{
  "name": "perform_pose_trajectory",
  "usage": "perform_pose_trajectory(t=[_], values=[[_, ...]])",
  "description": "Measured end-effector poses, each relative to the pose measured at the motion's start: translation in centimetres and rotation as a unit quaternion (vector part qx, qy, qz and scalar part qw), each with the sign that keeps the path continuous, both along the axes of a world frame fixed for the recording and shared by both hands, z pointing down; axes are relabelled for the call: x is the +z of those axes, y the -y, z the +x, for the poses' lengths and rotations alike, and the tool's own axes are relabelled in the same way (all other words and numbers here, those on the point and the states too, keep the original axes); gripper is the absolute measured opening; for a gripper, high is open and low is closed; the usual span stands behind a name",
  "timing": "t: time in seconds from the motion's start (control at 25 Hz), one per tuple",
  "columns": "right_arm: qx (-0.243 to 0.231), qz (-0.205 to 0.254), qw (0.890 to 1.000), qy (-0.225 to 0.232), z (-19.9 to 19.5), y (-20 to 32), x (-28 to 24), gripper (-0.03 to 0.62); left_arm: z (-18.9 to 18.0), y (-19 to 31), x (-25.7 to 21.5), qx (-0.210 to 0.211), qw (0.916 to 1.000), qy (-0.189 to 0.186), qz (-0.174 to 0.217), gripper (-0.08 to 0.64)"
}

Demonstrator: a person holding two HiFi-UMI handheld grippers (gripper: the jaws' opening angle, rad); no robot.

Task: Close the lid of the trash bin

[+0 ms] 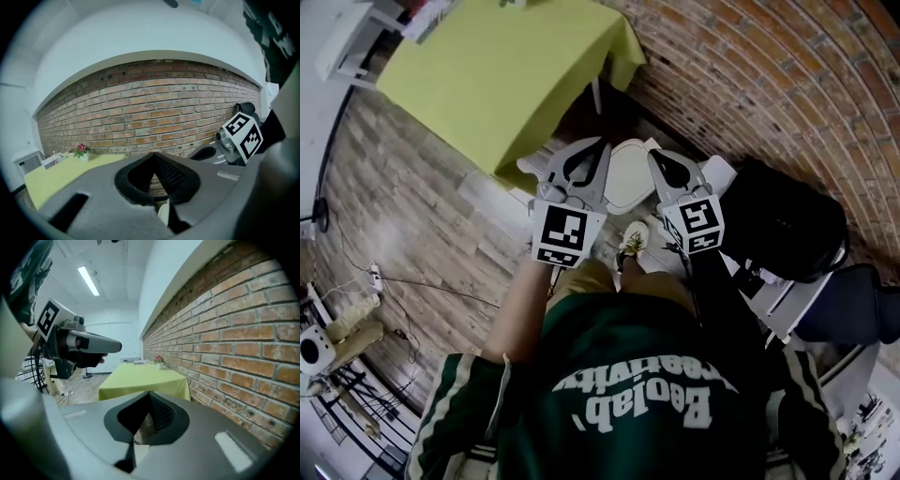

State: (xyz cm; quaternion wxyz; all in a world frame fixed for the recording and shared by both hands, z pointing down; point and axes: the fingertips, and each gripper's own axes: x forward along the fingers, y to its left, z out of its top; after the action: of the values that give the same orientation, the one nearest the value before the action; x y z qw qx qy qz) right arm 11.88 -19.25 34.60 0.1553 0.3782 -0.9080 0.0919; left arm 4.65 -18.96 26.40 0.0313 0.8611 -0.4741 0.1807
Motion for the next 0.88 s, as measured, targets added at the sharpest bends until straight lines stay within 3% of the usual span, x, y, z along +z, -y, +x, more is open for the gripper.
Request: perform_pose_trajectory(t=[0.36, 0.56, 0.88], values=[[0.102, 0.057, 0.993, 0.0, 0.0, -2.5, -8.0, 0.011, -1.2, -1.9, -5.3, 0.056, 0.997, -0.017, 0.051, 0.002], [0.182, 0.074, 0.98, -0.01, 0.4, -4.9, -11.0, 0.011, -3.5, -3.0, -6.8, 0.066, 0.9962, -0.017, 0.054, 0.002], [0.258, 0.088, 0.962, -0.007, -0.3, -8.7, -12.4, 0.011, -5.2, -5.2, -7.9, 0.116, 0.991, -0.022, 0.062, 0.002]])
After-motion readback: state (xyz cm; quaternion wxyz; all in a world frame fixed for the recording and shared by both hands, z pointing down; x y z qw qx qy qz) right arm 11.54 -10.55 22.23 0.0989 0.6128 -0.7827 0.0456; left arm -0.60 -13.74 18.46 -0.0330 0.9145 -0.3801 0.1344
